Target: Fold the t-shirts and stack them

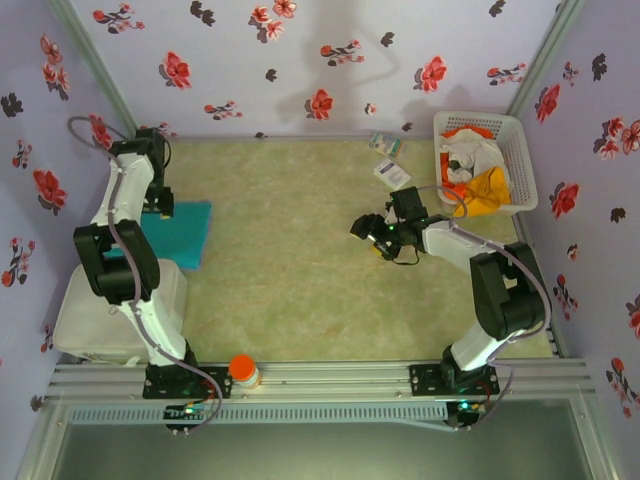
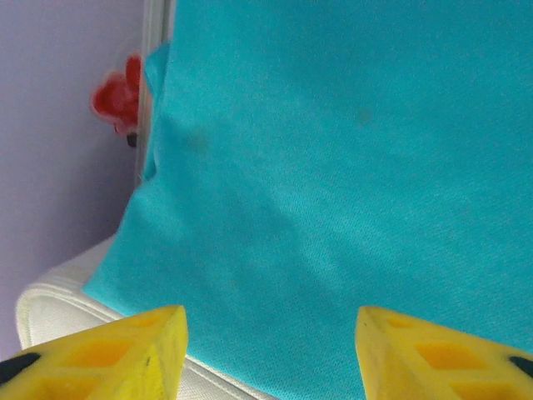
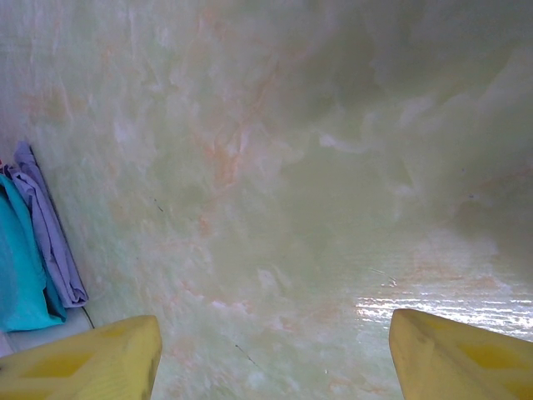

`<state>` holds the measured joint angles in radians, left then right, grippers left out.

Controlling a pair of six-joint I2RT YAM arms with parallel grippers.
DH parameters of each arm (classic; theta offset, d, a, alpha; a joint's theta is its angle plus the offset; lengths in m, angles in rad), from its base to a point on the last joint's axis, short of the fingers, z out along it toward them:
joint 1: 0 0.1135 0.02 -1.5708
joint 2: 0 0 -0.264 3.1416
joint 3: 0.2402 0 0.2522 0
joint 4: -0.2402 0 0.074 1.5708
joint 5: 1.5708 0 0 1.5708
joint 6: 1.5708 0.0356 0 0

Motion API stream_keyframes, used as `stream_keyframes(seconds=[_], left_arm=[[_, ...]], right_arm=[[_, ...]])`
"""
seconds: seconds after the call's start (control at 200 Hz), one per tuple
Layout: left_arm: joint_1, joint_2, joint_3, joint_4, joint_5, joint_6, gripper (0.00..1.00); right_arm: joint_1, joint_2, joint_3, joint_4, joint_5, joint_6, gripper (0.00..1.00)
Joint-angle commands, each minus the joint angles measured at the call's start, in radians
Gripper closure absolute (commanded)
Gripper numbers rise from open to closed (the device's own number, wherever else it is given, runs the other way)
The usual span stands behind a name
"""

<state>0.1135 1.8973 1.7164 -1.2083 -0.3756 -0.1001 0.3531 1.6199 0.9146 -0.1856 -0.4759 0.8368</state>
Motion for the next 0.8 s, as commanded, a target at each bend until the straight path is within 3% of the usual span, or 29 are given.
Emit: stream_keyframes(seconds=[0.0, 0.545, 0.68, 0.795], left_arm=[[0.038, 0.018, -0.054, -0.053, 0.018, -0.05, 0.48], [0.106, 0.175, -0.141, -0.03, 0.082, -0.059, 0.54], [0.104, 0.126, -0.124, -0.024, 0.095, -0.07, 0.52], [0.103, 0.045, -0.097, -0.021, 0.147, -0.078, 0.45]], right_arm=[[-0.004, -0.018, -0.02, -0.017, -0.009, -0.027, 0.27], [-0.005, -0.038, -0.039, -0.027, -0.002, -0.044, 0.27], [-0.006, -0.056, -0.042, -0.046, 0.013, -0.061, 0.27], [-0.009, -0.069, -0.026, -0.076, 0.032, -0.081, 0.27]])
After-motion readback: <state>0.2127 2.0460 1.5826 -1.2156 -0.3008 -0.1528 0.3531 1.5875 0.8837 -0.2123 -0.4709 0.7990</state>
